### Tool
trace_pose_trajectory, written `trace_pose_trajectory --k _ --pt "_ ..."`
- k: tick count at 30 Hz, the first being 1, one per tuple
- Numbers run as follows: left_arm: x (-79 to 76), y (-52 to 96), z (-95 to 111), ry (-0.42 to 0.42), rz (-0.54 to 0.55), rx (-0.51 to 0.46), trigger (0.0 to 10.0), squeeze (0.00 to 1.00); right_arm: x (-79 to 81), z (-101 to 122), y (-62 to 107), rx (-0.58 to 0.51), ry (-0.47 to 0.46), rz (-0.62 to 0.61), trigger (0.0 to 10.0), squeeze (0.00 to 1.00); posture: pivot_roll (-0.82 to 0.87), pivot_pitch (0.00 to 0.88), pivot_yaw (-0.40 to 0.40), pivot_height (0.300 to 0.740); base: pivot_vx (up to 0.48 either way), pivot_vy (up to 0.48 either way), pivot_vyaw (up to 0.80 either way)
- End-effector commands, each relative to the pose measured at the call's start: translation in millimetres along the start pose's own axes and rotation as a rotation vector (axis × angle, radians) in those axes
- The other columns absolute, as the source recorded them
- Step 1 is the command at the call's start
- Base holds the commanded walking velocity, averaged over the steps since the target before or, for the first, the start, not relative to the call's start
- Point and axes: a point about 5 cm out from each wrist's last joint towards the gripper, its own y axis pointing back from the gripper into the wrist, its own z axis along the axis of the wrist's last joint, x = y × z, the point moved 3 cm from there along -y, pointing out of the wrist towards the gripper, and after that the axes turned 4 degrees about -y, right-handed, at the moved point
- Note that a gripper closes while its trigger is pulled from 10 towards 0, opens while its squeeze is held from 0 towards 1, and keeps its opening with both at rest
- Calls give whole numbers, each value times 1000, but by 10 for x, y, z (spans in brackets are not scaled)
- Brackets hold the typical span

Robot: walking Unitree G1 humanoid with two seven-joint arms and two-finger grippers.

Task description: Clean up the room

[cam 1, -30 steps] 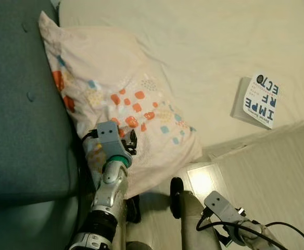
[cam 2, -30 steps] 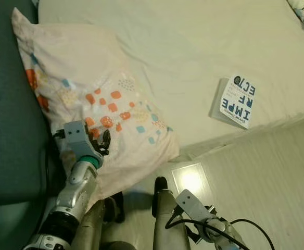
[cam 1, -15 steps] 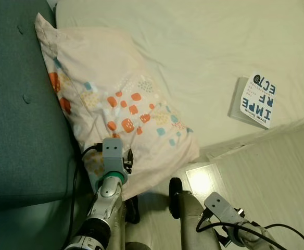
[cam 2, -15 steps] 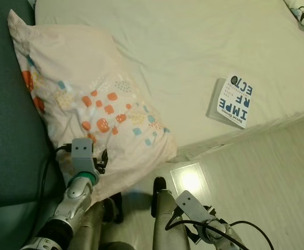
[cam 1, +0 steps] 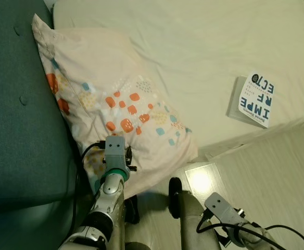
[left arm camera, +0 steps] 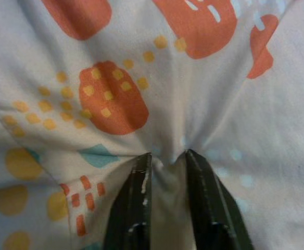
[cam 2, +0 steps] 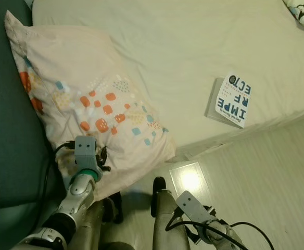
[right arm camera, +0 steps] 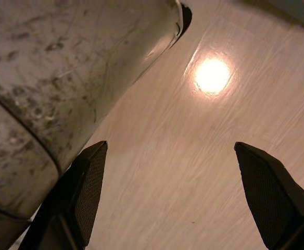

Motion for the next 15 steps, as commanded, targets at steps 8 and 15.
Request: trace_pose_trajectory --k 8,15 --pt "-77 121 -270 -15 -28 79 0 0 84 69 -17 -45 -29 24 10000 0 -216 390 96 740 0 0 0" --pt "-60 43 -105 -14 -11 23 0 0 62 129 -25 -66 -25 12 10000 0 -216 390 100 740 0 0 0"
